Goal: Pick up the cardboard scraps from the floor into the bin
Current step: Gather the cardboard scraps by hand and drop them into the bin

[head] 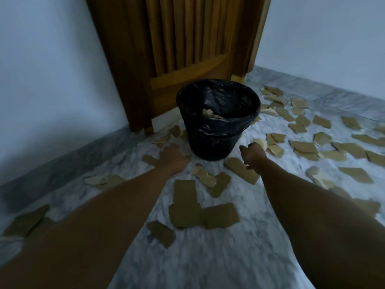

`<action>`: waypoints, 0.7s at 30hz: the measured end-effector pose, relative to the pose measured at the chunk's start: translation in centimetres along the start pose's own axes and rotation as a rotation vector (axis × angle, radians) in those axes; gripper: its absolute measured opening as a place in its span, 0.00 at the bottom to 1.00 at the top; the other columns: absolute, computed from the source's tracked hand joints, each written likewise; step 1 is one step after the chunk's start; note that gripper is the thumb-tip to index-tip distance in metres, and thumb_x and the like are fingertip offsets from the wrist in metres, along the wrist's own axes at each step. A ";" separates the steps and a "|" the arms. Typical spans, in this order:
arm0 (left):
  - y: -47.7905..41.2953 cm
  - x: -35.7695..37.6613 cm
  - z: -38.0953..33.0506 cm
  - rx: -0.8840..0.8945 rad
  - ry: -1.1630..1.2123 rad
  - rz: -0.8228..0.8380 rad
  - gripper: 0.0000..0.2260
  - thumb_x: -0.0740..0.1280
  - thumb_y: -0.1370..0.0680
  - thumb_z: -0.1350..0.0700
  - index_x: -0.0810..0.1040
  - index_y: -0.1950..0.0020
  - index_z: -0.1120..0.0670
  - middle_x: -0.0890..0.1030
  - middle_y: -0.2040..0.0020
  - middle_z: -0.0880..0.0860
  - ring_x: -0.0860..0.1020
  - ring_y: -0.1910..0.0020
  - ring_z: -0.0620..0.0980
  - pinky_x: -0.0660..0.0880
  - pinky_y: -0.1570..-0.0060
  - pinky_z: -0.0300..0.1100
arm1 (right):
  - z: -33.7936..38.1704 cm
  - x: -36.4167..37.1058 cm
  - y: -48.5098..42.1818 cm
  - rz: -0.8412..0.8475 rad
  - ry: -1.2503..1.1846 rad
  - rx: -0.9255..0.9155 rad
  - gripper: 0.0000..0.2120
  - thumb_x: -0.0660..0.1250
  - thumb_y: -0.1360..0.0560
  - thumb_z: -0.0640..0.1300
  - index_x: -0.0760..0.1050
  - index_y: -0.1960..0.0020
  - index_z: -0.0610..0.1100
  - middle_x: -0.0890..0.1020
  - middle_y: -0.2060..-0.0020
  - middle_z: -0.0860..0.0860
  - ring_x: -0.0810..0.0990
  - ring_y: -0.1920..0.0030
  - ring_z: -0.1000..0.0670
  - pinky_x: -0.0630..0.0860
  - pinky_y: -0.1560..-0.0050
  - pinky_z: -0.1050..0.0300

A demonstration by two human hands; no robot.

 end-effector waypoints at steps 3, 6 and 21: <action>2.0 0.8 7.4 -0.053 -0.225 0.118 0.38 0.66 0.23 0.40 0.54 0.20 0.55 0.60 0.23 0.57 0.61 0.25 0.57 0.59 0.26 0.48 | 0.8 5.8 3.6 0.075 0.194 -0.082 0.12 0.61 0.19 0.47 0.71 0.51 0.37 0.79 0.57 0.40 0.78 0.63 0.43 0.81 0.57 0.46; 4.2 -1.2 15.3 -0.189 -0.350 0.098 0.38 0.64 0.24 0.37 0.55 0.21 0.54 0.60 0.24 0.59 0.61 0.26 0.61 0.62 0.28 0.54 | 1.6 14.2 7.8 0.214 0.357 -0.201 0.14 0.61 0.18 0.45 0.75 0.41 0.35 0.78 0.49 0.39 0.79 0.49 0.42 0.75 0.55 0.56; 12.4 -11.9 38.6 -0.703 -0.279 -0.223 0.33 0.59 0.21 0.38 0.57 0.21 0.53 0.58 0.23 0.58 0.57 0.25 0.65 0.59 0.30 0.65 | 2.5 36.2 17.7 0.532 0.849 -0.315 0.20 0.66 0.21 0.46 0.67 0.34 0.38 0.75 0.38 0.41 0.76 0.39 0.42 0.74 0.41 0.50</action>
Point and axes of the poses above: each hand's wrist, its own y-axis away from the middle knuckle, its own x-axis out of the palm, z = x × y, the point moved 10 cm from there along -y, towards the middle knuckle
